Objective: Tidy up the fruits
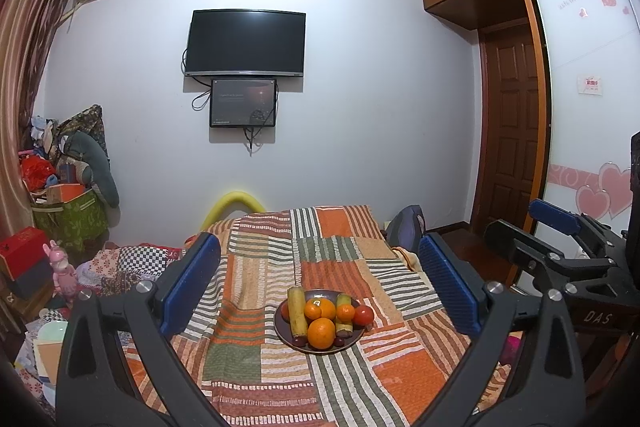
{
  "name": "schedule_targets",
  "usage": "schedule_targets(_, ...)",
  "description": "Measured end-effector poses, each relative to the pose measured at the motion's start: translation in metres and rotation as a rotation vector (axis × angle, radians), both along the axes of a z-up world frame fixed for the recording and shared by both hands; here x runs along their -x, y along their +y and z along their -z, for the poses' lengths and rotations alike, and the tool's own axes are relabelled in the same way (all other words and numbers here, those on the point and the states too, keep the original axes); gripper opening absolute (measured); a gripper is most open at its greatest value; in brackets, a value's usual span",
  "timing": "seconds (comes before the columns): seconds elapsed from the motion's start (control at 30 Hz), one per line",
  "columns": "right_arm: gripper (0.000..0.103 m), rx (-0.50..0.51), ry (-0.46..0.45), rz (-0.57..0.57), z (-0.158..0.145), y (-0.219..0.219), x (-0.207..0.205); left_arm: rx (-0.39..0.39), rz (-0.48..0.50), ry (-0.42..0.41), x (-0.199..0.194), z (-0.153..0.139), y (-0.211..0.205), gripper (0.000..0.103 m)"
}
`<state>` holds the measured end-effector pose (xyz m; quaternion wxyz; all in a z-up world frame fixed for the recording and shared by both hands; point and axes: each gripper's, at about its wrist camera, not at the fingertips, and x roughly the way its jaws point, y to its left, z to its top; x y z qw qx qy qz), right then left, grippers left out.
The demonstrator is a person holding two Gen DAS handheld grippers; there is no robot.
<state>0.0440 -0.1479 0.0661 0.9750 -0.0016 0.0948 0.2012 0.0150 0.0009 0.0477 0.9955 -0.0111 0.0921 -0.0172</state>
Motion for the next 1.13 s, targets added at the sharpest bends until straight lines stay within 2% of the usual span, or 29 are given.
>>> schedule_targets(1.13, 0.103, 0.000, 0.014, 0.015, 0.0012, -0.0010, -0.0026, 0.013, 0.017, 0.020, -0.0065, 0.0079, -0.0020, 0.101)
